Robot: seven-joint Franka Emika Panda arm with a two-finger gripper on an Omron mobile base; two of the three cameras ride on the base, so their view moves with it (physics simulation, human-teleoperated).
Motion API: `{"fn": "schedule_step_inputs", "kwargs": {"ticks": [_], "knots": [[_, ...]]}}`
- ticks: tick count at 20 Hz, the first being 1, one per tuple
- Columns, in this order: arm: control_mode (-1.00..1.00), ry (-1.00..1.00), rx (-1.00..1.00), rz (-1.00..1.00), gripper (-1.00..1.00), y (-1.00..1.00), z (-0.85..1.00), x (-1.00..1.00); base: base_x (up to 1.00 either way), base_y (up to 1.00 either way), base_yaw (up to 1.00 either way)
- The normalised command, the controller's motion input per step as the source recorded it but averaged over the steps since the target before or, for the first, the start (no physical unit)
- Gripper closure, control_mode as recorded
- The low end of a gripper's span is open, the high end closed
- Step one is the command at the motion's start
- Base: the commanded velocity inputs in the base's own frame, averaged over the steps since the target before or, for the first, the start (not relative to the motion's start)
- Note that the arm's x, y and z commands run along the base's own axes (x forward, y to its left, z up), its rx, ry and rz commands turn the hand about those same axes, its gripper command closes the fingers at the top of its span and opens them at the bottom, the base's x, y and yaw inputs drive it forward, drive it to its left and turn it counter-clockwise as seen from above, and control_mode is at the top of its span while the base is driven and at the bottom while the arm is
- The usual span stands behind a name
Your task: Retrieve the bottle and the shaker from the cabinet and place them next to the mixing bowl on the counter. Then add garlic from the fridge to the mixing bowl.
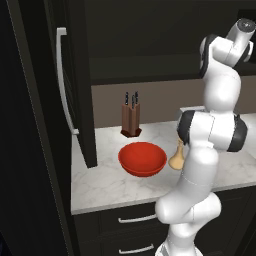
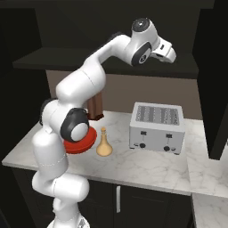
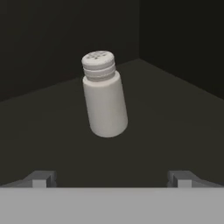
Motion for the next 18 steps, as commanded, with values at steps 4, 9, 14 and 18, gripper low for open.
{"fn": "schedule_step_inputs", "kwargs": {"ticks": [4,9,14,18], "knots": [[-1.0,0.0,0.01,0.0,-1.0,-0.13,0.0,0.13,0.0,0.0,0.0],[-1.0,0.0,0.0,0.0,-1.0,-0.01,0.0,0.21,0.0,0.0,0.0],[-1.0,0.0,0.0,0.0,-1.0,0.0,0.0,0.24,0.0,0.0,0.0],[-1.0,-0.02,0.0,0.0,-1.0,0.0,-0.04,0.28,0.0,0.0,0.0]]}}
